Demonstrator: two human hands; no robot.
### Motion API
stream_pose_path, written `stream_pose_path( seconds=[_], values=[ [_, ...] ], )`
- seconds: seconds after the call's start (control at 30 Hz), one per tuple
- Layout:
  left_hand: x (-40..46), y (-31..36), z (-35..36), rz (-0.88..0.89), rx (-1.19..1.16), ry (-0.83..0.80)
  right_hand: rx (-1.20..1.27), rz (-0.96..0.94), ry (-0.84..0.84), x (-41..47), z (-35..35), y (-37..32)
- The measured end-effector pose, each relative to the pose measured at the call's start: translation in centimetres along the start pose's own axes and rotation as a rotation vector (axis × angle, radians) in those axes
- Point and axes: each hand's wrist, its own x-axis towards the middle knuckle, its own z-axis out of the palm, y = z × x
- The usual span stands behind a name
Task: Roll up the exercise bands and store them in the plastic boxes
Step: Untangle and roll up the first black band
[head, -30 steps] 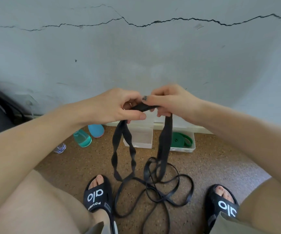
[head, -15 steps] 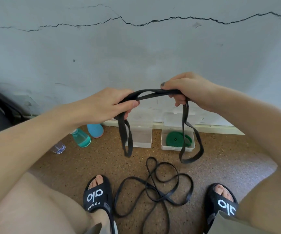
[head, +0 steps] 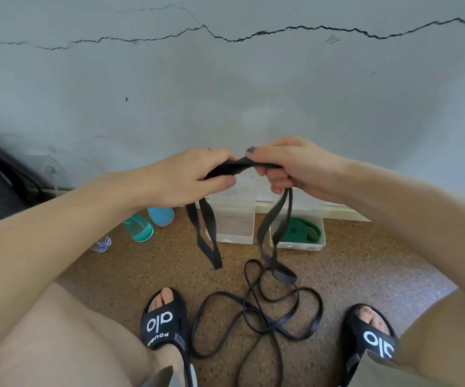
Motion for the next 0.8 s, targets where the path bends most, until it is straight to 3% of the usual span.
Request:
stream_pose_path(
  seconds=[0.17, 0.4, 0.57, 0.8],
  values=[
    [-0.2, -0.7, 0.4, -0.032, -0.067, -0.036, 0.038, 0.025, 0.014, -0.1, -0.3, -0.5],
    [-0.6, 0.0, -0.5, -0.090, -0.339, -0.017, 0.092, 0.067, 0.073, 0.1, -1.2, -0.5],
    [-0.4, 0.1, -0.6, 0.017, -0.038, 0.044, 0.150, 0.084, 0.061, -0.1, -1.0, -0.4],
    [-0.3, 0.5, -0.5, 0.037, 0.080, 0.061, 0.196, 0.085, 0.038, -0.5, -1.0, -0.7]
  ],
)
